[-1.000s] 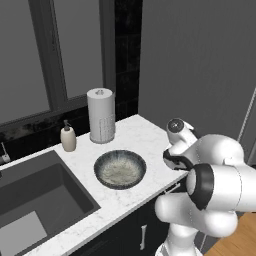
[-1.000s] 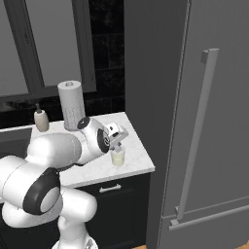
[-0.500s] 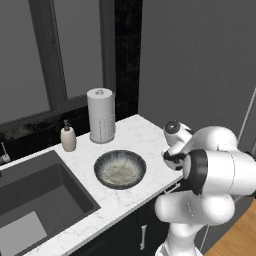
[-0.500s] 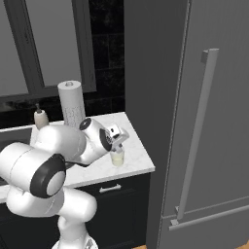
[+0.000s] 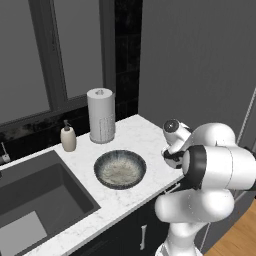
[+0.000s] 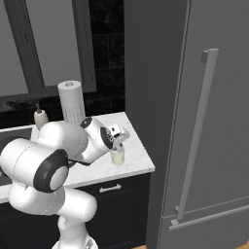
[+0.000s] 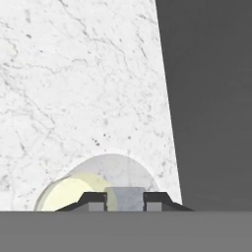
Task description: Grab a lemon wedge from the fridge and one ice cube from the ice bowl, and put them in the glass of lemonade.
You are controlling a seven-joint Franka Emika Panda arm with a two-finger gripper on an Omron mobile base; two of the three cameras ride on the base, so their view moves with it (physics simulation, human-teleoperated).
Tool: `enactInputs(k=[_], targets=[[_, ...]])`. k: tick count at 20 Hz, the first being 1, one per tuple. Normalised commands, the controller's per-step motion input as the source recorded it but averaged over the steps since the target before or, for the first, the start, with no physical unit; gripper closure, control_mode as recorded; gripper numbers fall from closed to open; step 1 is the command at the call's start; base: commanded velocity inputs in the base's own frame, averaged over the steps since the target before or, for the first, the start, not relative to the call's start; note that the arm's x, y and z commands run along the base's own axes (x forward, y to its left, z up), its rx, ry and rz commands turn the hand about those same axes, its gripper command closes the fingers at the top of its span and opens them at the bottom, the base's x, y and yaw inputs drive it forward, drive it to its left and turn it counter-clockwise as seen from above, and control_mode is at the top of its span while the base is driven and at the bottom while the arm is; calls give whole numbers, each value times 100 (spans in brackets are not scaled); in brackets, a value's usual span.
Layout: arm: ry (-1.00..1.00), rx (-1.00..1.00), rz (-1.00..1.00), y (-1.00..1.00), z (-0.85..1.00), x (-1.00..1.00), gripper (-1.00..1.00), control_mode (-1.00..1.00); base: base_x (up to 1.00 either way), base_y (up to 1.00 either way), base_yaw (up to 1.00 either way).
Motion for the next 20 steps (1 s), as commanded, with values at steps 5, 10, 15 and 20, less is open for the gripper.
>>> enactInputs(k=[5,10,15,20], targets=[[-1,0,0,0,1,0,100,-100,0,0,0],[0,0,0,0,3,0,100,-100,0,0,0],[0,0,0,0,6,0,100,-100,0,0,0],[-1,0,0,0,21,0,-100,-100,0,0,0]])
